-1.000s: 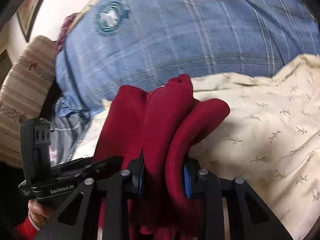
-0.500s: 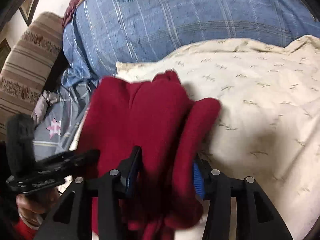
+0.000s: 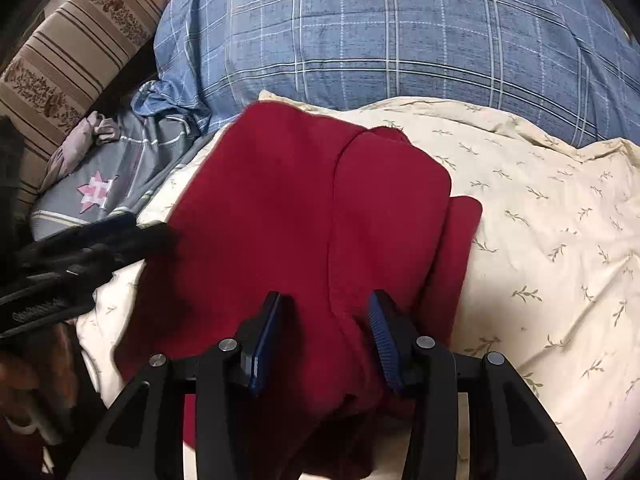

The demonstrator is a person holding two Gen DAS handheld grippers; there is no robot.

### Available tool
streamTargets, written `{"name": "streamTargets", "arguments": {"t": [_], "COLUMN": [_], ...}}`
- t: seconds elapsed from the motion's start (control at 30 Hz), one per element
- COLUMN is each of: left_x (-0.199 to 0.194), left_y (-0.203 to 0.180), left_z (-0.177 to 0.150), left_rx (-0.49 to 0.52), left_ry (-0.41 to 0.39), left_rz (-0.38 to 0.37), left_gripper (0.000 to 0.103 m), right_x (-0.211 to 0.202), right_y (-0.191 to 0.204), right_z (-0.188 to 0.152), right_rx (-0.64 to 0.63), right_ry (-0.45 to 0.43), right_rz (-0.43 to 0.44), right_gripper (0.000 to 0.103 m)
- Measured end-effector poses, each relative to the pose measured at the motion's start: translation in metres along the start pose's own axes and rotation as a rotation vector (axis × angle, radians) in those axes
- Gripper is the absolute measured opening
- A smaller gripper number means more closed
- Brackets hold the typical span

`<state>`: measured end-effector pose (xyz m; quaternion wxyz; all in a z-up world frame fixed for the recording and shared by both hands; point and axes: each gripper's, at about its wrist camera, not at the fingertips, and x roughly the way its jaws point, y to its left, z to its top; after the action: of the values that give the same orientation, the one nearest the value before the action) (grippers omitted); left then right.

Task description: Fold small clothes

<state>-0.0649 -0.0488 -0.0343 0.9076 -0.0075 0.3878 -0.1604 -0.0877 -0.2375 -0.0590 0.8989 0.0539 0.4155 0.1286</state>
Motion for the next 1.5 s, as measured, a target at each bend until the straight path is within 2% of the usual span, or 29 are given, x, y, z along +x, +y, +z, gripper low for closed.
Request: {"name": "streamTargets", "arguments": {"t": [0.13, 0.2, 0.27, 0.37, 0.43, 0.5, 0.73, 1.17, 1.5], "left_x": [-0.013, -0.019, -0.024, -0.031, -0.036, -0.040, -0.054, -0.057, -0.057], "left_y": [0.004, 0.003, 0.001, -0.002, -0.007, -0.010, -0.011, -0.009, -0.004], "left_z": [0.000, -0.001, -0.002, -0.002, -0.002, -0.003, -0.004, -0.005, -0.003], "left_rx": [-0.003, -0.002, -0.003, 0.010, 0.031, 0.047, 0.047, 0.054, 0.032], "left_ry": [-0.043, -0.059, -0.073, -0.097, -0.115, -0.117, -0.158, -0.165, -0.171], "left_rz": [0.018, 0.027, 0.036, 0.056, 0.081, 0.066, 0.099, 0.152, 0.149], "left_gripper": [0.074, 0.075, 0.080, 0.081, 0.082, 0.083, 0.083, 0.083, 0.083], "right_x": [-0.023, -0.042, -0.059, -0.074, -0.078, -0.081, -0.090, -0.082, -0.079], "right_y": [0.004, 0.006, 0.008, 0.011, 0.014, 0.015, 0.017, 0.026, 0.027], "right_z": [0.004, 0.002, 0.000, 0.000, 0.000, 0.000, 0.002, 0.004, 0.004], "right_rx": [0.005, 0.004, 0.008, 0.011, 0.000, 0.002, 0.027, 0.002, 0.004], "right_ry": [-0.040, -0.096, -0.147, -0.196, -0.207, -0.212, -0.246, -0.226, -0.223], "right_rz": [0.010, -0.007, -0.019, -0.043, -0.051, -0.055, -0.062, -0.076, -0.078], "right_gripper": [0.049, 0.063, 0.070, 0.071, 0.073, 0.074, 0.079, 0.083, 0.083]}}
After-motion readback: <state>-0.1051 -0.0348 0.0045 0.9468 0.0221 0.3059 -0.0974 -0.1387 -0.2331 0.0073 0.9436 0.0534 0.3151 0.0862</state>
